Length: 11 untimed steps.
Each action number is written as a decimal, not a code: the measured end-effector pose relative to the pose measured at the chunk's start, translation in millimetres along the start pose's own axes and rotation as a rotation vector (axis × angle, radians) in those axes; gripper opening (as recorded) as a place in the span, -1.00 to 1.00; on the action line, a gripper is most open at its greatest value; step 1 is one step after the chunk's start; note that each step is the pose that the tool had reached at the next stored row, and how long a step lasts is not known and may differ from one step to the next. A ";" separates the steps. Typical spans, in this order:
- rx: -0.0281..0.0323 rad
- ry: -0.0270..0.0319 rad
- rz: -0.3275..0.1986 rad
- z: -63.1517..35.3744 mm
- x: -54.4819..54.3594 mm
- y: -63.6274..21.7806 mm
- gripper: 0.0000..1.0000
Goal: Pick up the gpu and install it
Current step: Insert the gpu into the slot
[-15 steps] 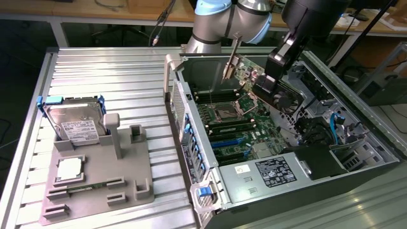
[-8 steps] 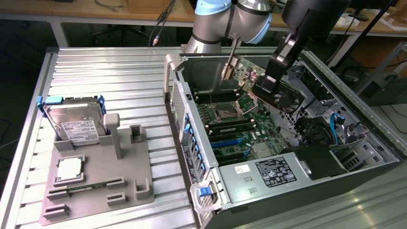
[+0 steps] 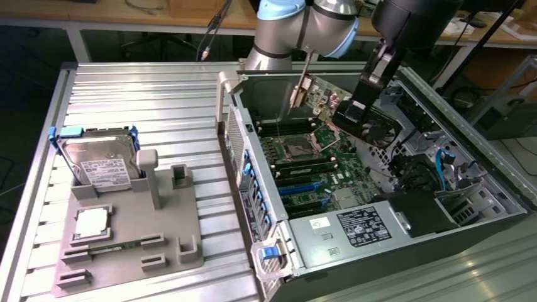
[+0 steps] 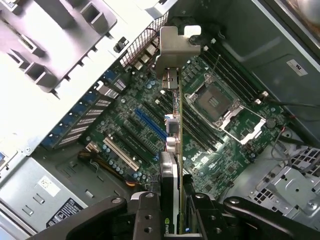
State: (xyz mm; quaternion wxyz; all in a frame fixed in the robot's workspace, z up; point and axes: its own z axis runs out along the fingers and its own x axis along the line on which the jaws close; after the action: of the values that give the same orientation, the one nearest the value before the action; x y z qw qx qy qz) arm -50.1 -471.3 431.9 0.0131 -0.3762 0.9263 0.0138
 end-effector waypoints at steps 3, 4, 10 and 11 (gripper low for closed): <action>-0.0015 0.0007 -0.043 0.0 0.0 0.0 -0.46; -0.0017 0.0007 -0.048 0.0 0.0 0.0 -0.46; -0.0038 0.0016 -0.107 0.0 0.0 0.0 -0.46; -0.0040 0.0017 -0.114 0.0 0.0 0.0 -0.46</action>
State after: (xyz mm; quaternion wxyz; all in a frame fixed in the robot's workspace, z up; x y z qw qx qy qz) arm -50.1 -471.3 431.8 0.0123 -0.4284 0.9034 0.0145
